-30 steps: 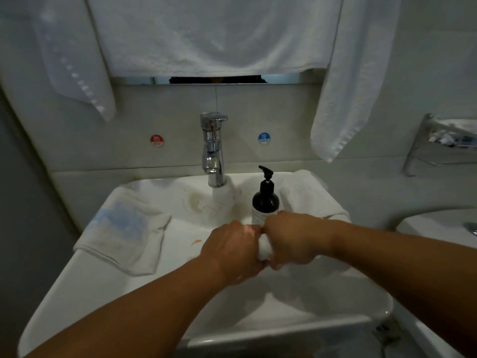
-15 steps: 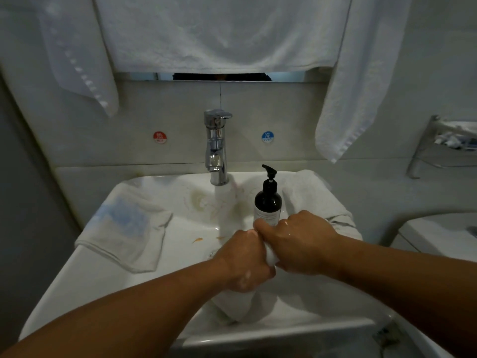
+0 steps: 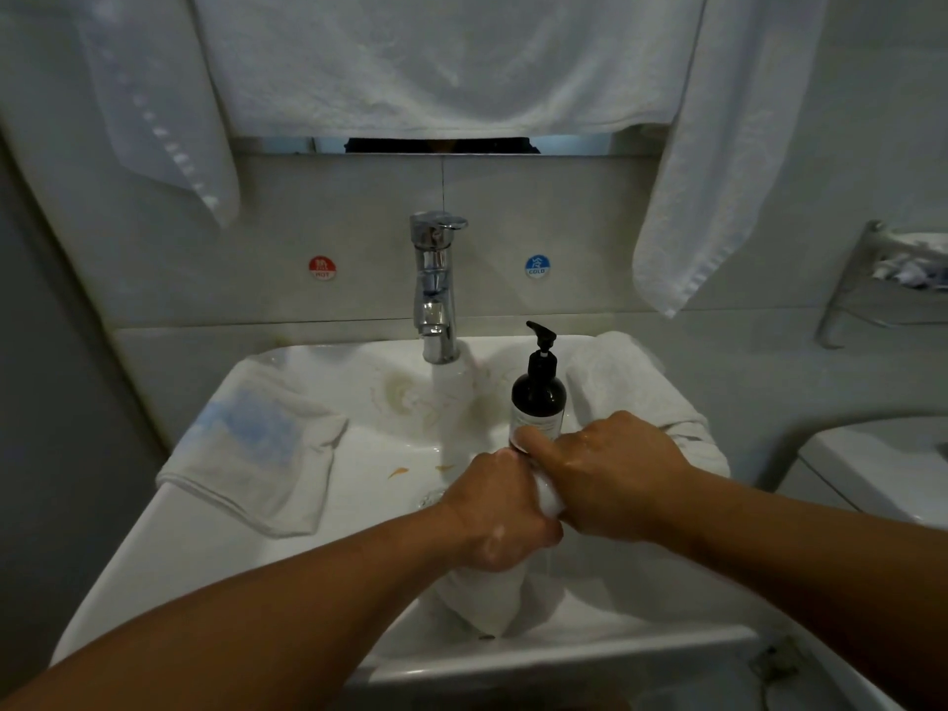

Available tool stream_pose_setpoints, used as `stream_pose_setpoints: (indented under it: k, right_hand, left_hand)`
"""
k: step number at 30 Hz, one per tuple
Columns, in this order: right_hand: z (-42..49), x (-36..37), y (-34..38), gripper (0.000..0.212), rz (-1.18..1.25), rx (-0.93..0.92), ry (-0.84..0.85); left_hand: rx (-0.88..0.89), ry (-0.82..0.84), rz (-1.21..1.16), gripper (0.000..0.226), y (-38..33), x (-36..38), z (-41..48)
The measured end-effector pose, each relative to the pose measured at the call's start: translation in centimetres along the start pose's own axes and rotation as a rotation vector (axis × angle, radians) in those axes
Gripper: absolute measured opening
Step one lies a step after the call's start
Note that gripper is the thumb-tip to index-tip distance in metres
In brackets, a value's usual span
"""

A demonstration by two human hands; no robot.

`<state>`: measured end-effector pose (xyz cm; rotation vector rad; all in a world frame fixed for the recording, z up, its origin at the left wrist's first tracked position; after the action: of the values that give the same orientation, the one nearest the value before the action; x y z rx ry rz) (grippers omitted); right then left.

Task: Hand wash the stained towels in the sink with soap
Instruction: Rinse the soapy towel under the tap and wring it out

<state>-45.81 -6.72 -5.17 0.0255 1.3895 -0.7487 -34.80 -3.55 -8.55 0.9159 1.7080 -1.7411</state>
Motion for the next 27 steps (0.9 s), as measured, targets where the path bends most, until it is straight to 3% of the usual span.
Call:
stream_pose_setpoints:
  k: [6,10,14,18,22,24,27]
  right_hand:
    - [-0.5,-1.9,-1.1,0.065,0.142,0.165,0.072]
    - [-0.4,-2.4,-1.8,0.032,0.183,0.197,0.154]
    - [0.0,-2.9,-2.4,0.048,0.315,0.129,0.357]
    - [1.9,-4.2,-3.0,0.055,0.201,0.099,0.521]
    - [1.6,-2.1,-2.0,0.041,0.671,0.271,0.816]
    - [1.3,-1.7,-1.5,0.038,0.607,0.241,0.794]
    - [1.4,-1.1,-0.7,0.047,0.275,0.185,0.578]
  left_hand:
    - [0.101,0.048,-0.060,0.073,1.3,-2.1,-0.2]
    - [0.129,-0.008,0.047,0.048,1.4,-3.1,-0.2]
    - [0.158,-0.107,0.161,0.036,1.3,-3.2,-0.3]
    - [0.322,-0.232,0.226,0.036,-0.3,-3.0,-1.0]
    - [0.371,-0.283,0.280,0.032,-0.6,-2.9,-1.1]
    - [0.299,-0.233,0.274,0.030,0.0,-2.5,-0.8]
    - [0.185,-0.144,0.202,0.031,0.7,-2.1,-0.2]
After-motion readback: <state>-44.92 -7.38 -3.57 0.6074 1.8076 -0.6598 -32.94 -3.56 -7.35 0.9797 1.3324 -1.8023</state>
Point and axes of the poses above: each hand's wrist, its own z-axis towards the middle knuckle, its own x-axis out of the palm, y = z × x, the point moved 4 cm from there along z, towards the middle knuckle, and after that the axes turned 5 degrees about -z, right-handed, at the moved point
